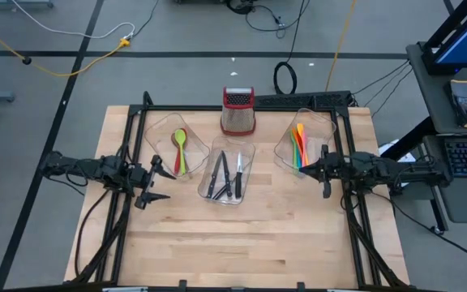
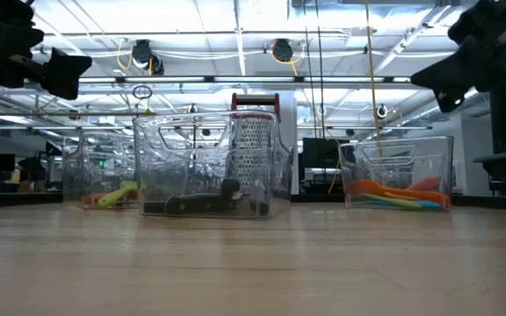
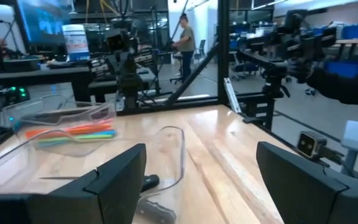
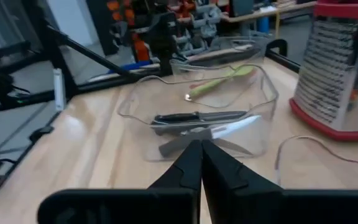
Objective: Pick & Place Kitchen Items
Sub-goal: Return to Home Position
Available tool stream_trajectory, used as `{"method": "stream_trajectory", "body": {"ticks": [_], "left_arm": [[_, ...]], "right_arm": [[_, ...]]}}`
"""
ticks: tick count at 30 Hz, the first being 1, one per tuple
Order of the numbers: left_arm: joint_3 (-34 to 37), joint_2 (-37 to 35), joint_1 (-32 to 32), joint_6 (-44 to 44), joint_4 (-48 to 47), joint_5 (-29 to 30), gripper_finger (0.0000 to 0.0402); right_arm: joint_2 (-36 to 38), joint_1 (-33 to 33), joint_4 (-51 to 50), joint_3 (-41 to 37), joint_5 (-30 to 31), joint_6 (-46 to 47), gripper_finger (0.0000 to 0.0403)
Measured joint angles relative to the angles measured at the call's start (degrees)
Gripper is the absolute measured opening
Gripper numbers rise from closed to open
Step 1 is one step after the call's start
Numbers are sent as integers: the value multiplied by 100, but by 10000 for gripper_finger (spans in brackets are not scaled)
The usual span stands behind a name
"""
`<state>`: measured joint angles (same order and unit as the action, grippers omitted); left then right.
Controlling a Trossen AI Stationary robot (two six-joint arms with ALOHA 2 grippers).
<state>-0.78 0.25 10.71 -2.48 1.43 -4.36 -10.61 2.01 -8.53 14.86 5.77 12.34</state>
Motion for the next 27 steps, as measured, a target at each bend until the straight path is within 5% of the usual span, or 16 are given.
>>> {"method": "stream_trajectory", "body": {"ticks": [8, 27], "left_arm": [[4, 0, 365, 17, 135, 184, 308], [6, 457, 626, 2, 444, 892, 308]], "right_arm": [[1055, 32, -114, -357, 2, -10, 0], [1023, 34, -379, -346, 36, -170, 0]]}}
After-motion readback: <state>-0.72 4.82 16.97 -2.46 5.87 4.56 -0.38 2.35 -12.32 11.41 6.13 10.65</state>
